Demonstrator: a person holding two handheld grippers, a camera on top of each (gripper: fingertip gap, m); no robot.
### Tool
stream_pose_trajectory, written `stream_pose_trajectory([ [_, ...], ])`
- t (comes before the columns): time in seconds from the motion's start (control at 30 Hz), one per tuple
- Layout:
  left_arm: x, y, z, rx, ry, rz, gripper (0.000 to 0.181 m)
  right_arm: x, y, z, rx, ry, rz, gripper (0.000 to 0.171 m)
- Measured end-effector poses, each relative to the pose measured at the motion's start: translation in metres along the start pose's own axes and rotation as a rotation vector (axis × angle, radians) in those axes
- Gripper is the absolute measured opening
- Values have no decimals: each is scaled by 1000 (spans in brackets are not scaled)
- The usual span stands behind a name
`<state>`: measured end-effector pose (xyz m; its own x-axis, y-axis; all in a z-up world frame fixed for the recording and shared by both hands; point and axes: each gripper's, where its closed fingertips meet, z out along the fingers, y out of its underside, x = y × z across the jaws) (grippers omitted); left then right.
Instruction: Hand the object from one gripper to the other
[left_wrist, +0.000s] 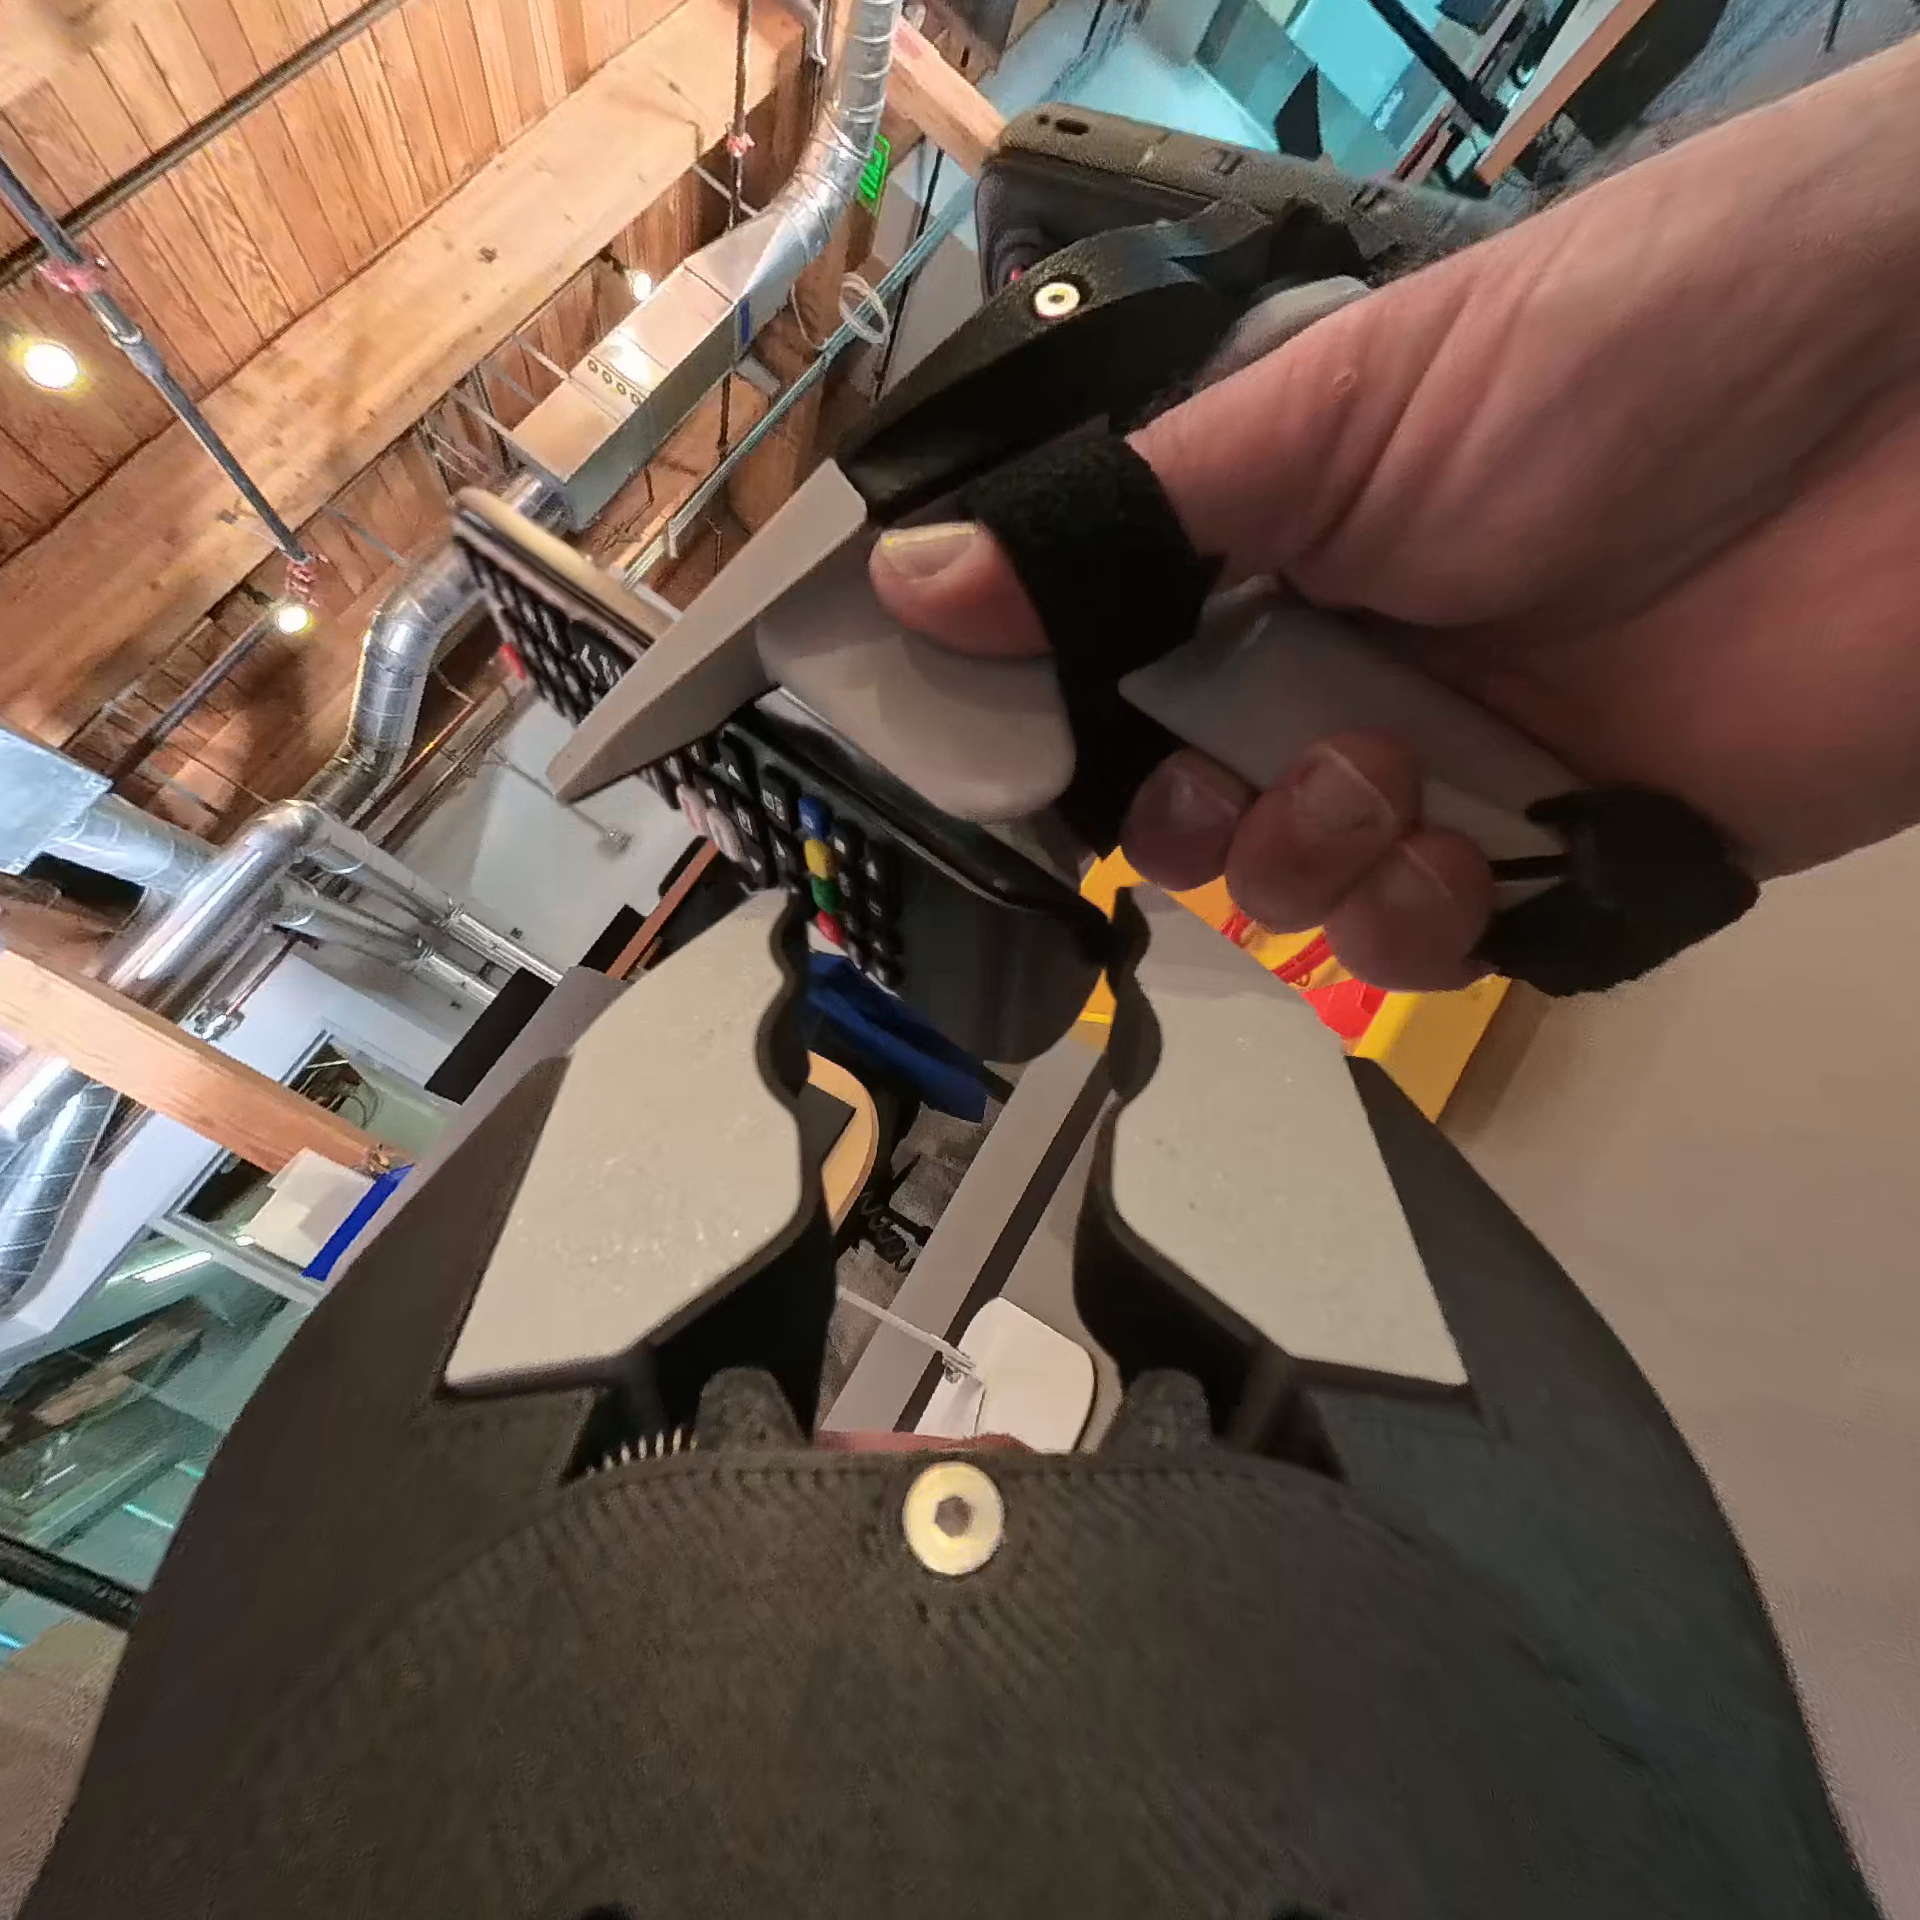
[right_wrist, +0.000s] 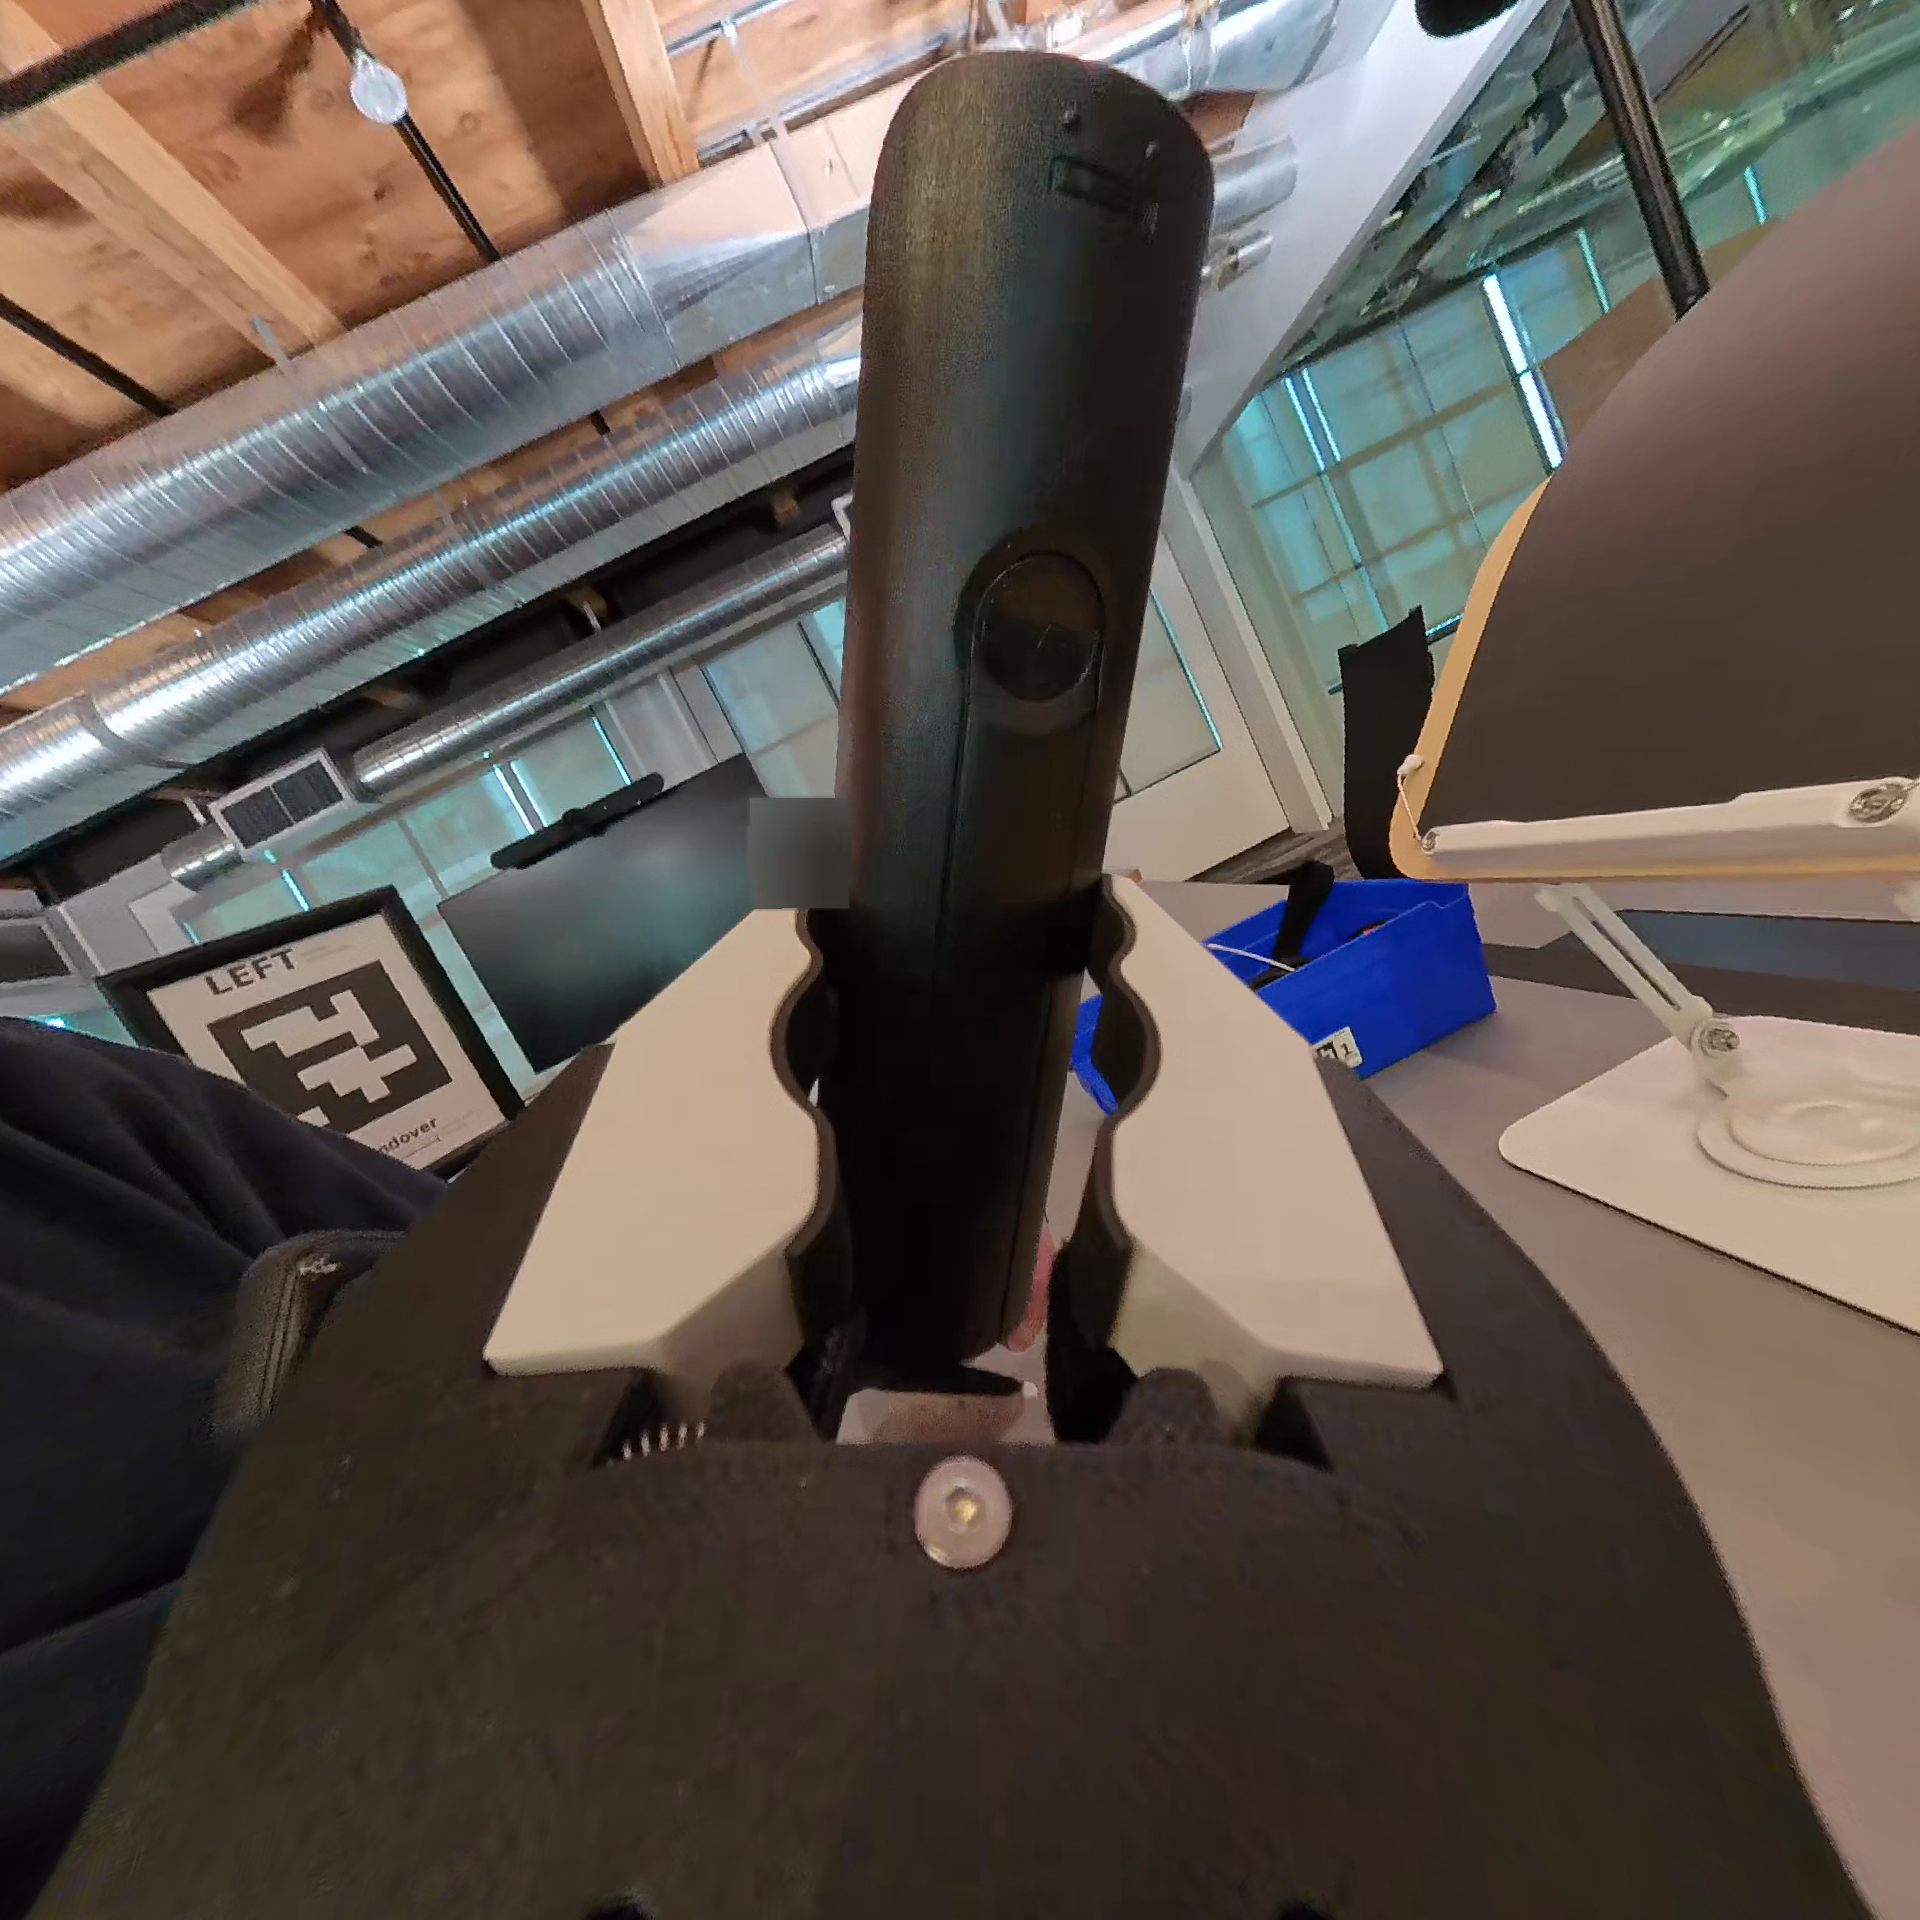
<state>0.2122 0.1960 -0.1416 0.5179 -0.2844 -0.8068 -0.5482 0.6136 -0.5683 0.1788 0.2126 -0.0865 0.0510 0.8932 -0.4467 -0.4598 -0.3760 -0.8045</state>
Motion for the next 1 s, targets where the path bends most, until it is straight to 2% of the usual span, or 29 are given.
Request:
stream_pose_trajectory([
  [0.2, -18, 3, -7, 25, -54, -14, 31, 0, -11, -9, 59, 25, 14, 43],
  [0.3, -33, 0, -6, 41, -83, -23, 37, 0, -2, -10, 74, 22, 53, 41],
  [0.4, -32, -3, -5, 59, -51, 34, 26, 0, 3, -11, 70, 18, 62, 40],
  [0.7, -27, 2, -9, 14, 50, 85, 23, 4, 14, -13, -44, 26, 33, 43],
  [0.9, -27, 0, -12, 23, 203, 4, 23, 7, 6, -21, -63, 57, -55, 55],
  [1.0, -32, 5, -16, 5, 273, -14, 23, 17, 6, -35, -136, 146, -150, 65],
])
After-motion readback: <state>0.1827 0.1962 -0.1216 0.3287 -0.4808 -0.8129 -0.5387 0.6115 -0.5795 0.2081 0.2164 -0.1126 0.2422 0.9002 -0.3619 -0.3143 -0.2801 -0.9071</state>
